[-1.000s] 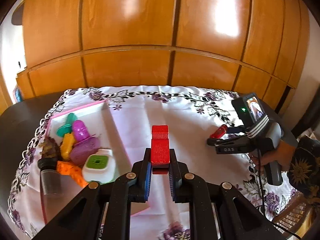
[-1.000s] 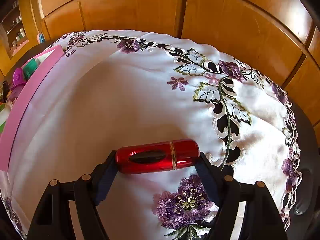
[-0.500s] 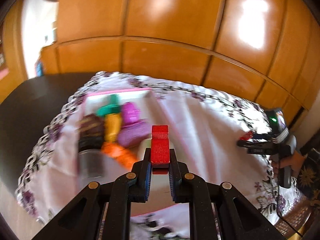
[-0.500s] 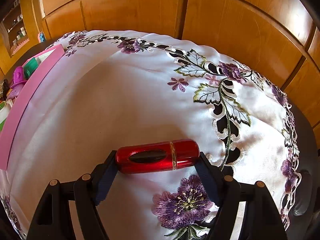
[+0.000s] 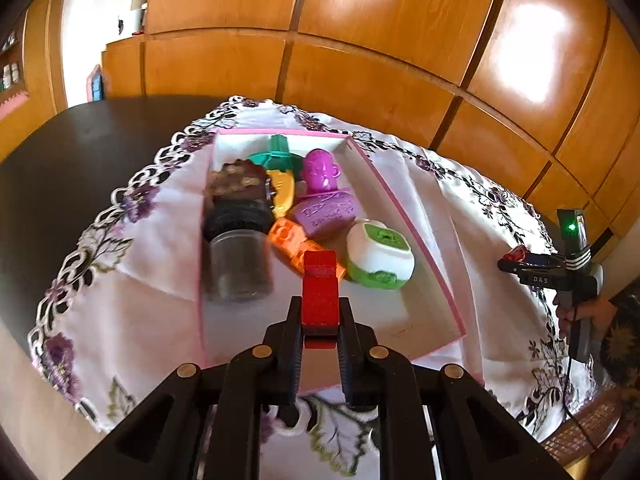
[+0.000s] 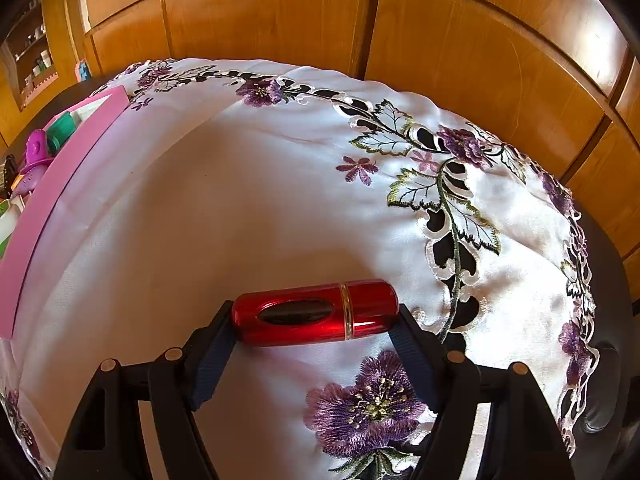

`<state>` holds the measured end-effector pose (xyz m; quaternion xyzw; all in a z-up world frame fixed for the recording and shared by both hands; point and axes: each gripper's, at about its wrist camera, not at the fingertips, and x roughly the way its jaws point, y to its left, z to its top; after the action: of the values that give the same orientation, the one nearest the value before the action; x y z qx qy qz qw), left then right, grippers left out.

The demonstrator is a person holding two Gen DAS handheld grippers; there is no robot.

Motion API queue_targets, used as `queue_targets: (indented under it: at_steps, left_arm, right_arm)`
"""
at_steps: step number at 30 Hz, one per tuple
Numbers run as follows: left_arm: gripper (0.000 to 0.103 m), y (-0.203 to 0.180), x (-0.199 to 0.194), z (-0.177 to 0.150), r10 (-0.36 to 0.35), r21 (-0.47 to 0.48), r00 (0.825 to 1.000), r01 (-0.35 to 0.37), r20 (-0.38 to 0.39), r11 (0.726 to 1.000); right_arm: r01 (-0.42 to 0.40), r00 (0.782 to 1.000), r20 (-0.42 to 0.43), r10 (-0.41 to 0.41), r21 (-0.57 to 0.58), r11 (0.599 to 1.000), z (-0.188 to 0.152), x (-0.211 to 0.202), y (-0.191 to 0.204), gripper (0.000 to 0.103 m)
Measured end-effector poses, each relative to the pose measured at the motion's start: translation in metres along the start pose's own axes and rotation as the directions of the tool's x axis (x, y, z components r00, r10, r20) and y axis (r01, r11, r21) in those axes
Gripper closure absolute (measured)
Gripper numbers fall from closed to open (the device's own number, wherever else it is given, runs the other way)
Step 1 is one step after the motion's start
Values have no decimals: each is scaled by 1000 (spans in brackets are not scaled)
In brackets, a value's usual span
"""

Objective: Organize rigid objects
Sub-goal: 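Carry the red block into the tray and release it with the left gripper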

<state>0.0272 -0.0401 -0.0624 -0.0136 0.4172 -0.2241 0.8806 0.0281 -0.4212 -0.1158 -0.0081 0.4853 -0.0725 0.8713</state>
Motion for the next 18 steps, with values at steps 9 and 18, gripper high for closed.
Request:
queue_targets:
  at_steps: [9,18]
  left_arm:
    - [72,1,30,-1,85,20,996,-84,-33,996]
    - [65,-1,5,1,134,32,990,-136,52,990]
  right_arm:
    - [2,1000,-1,-2,-1,1000,1,0,0,27]
    - [6,1000,-7,-6,-18,1000,2,1,1,27]
